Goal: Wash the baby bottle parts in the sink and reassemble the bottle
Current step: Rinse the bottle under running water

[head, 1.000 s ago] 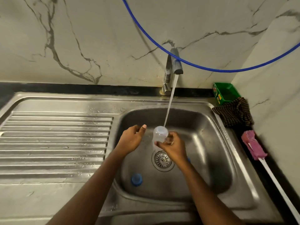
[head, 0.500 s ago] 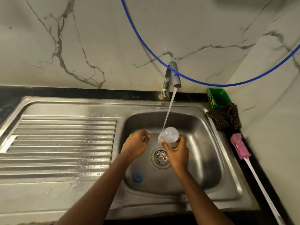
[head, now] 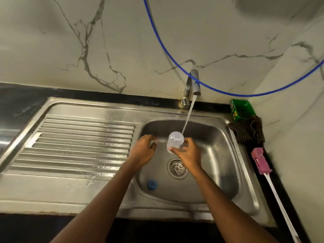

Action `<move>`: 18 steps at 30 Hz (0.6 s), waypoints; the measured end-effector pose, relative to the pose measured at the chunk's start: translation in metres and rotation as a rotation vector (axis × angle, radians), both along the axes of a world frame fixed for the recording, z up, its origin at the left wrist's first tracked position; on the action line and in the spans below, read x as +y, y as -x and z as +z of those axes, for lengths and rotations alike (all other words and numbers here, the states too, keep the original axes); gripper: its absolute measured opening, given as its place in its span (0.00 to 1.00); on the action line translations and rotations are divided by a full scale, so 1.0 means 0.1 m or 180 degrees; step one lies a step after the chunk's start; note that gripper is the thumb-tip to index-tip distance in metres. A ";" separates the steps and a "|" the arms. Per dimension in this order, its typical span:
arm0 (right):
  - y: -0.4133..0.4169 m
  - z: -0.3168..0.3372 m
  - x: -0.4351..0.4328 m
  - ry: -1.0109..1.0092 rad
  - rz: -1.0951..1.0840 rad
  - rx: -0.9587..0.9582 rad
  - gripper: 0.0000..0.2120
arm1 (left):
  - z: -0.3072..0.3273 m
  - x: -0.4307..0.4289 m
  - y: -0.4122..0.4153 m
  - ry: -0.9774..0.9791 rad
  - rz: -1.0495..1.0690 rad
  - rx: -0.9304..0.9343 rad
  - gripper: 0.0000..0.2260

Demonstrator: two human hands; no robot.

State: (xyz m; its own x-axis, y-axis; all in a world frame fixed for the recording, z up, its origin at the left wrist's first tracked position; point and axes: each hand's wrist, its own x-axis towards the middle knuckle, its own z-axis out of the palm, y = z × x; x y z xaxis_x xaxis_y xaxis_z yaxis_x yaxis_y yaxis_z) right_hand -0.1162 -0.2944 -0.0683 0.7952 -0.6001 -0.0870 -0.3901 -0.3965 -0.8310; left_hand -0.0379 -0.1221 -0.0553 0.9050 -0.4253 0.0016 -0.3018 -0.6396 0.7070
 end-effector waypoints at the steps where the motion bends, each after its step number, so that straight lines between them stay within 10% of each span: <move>1: -0.10 0.06 0.05 -0.0010 0.0170 -0.0028 0.23 | 0.02 0.10 -0.02 0.0061 0.0091 -0.0039 0.10; 18: -1.46 0.20 1.43 0.0077 0.1372 -0.0047 0.28 | 0.09 1.51 -0.35 -0.0099 0.1104 -0.0291 0.12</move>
State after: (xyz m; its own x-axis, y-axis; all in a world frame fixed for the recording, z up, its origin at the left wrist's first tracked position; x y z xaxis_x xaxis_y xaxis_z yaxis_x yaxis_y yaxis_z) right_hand 0.0301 -0.1515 -0.0478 0.9746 -0.2145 -0.0637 -0.1727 -0.5400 -0.8237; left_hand -0.0032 0.0292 -0.0468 0.9923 -0.0939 0.0811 -0.1241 -0.7359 0.6656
